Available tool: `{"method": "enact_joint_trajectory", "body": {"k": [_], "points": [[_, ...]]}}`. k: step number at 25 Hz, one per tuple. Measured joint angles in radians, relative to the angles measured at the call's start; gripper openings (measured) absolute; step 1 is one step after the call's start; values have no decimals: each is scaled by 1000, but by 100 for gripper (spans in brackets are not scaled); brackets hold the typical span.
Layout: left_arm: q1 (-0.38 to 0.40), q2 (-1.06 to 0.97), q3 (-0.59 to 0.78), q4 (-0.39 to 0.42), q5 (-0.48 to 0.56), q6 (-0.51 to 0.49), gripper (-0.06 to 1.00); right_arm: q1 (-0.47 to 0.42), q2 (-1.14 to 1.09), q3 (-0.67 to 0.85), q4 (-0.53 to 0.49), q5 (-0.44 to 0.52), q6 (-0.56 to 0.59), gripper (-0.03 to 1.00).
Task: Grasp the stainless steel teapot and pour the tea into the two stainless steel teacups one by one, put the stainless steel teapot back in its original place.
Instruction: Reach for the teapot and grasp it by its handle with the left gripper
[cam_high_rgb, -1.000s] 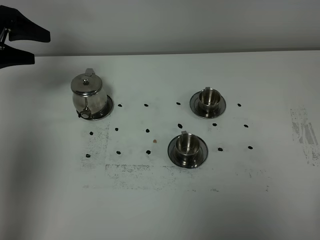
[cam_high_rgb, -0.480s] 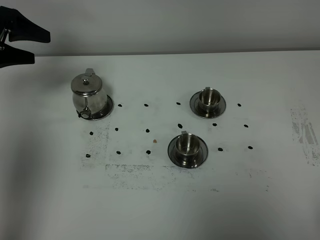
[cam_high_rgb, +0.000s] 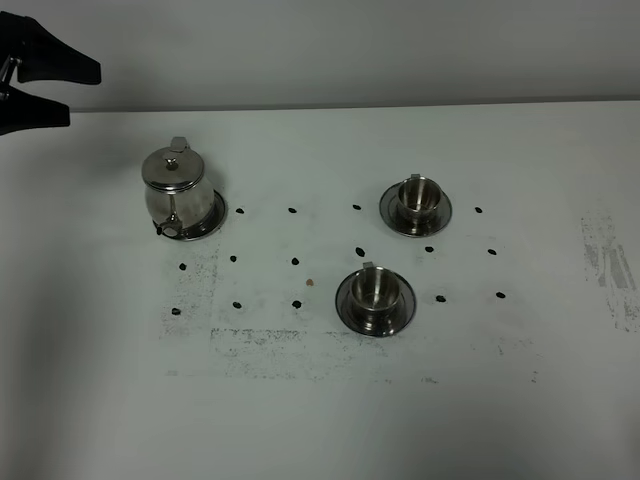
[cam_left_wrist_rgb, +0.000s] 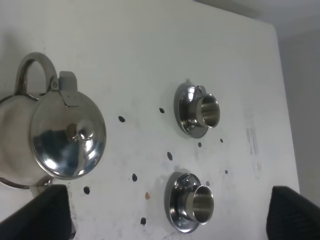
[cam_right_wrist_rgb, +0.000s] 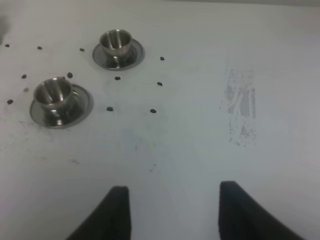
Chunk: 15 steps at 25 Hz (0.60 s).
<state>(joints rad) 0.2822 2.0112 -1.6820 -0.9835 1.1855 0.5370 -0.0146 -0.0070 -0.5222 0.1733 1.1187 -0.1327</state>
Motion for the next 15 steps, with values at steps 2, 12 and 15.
{"method": "enact_joint_trajectory", "body": {"k": [2,12,15], "points": [[0,0,0,-8,0,11,76,0,0,0,5,0,0,39],[0,0,0,-18,0,17,76,0,0,0,-10,0,0,39],[0,0,0,-18,0,19,76,0,0,0,-10,0,0,39]]}}
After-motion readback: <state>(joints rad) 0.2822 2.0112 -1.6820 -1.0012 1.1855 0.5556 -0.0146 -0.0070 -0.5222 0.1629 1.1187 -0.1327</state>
